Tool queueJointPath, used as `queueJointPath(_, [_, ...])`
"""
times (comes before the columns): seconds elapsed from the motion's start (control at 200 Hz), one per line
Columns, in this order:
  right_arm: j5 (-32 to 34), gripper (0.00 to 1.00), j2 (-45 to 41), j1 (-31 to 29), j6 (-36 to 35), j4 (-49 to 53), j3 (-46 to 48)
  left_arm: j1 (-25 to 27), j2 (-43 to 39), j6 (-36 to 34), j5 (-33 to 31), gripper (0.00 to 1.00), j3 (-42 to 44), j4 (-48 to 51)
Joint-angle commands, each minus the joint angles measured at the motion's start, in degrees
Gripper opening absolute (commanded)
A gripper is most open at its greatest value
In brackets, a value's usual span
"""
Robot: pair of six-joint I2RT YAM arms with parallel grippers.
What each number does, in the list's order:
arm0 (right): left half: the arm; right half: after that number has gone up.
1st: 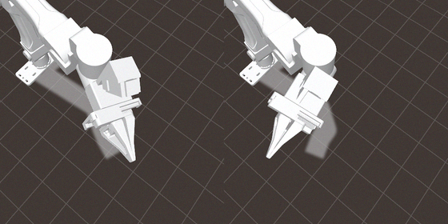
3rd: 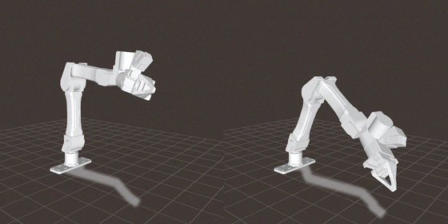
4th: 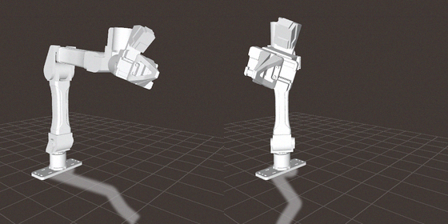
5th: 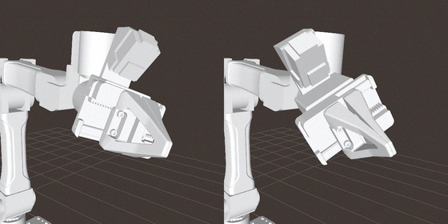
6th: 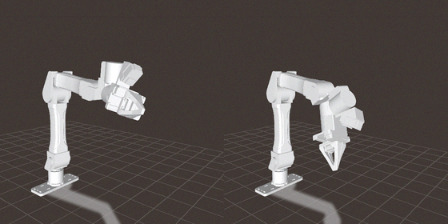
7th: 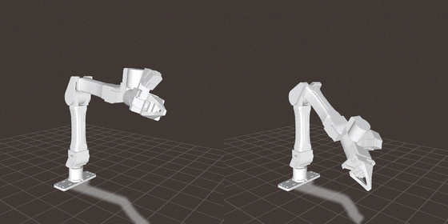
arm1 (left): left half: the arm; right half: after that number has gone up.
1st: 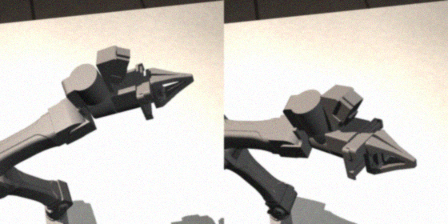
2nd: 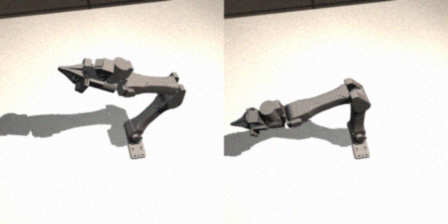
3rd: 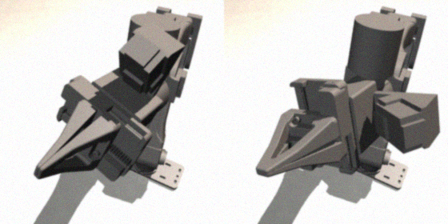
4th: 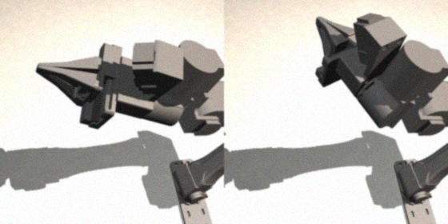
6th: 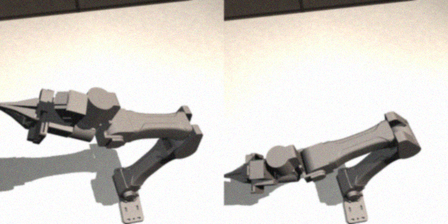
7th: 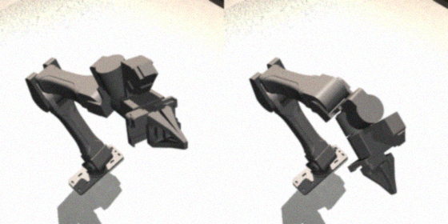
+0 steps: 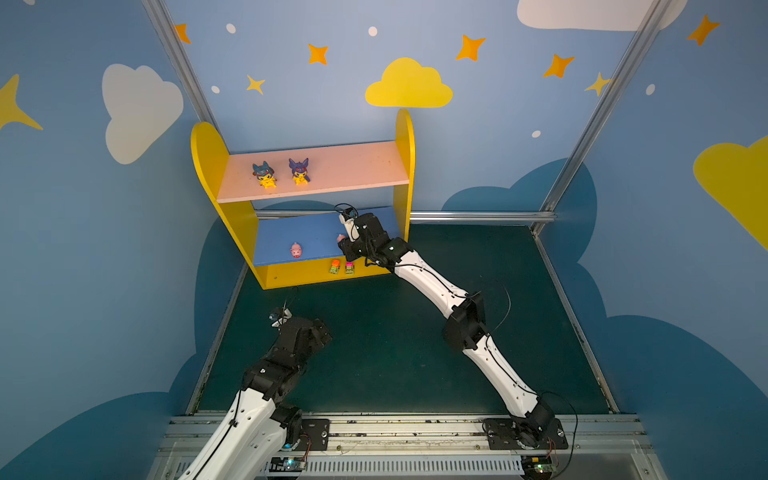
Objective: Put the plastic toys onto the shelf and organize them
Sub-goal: 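Lower the pig onto the blue shelf beside the others and open the right gripper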
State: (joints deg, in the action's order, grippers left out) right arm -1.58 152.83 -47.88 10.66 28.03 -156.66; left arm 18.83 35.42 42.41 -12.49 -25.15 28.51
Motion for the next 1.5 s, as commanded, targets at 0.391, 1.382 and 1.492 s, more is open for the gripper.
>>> queueJointPath(0.391, [-0.7, 0.36, 2.1, 0.2, 1.0, -1.6, -2.0, -0.6, 0.3, -0.6, -0.3, 1.00, 0.4, -1.0])
queueJointPath(1.382, [-1.6, 0.56, -1.3, -1.2, 1.7, 1.2, 0.0, -1.0, -2.4, -0.7, 0.6, 1.00, 0.7, -0.4])
queueJointPath(1.492, [-1.1, 0.56, -1.6, -1.6, 1.8, 1.8, 0.0, -0.9, -3.0, -0.7, 0.8, 1.00, 0.8, -0.2])
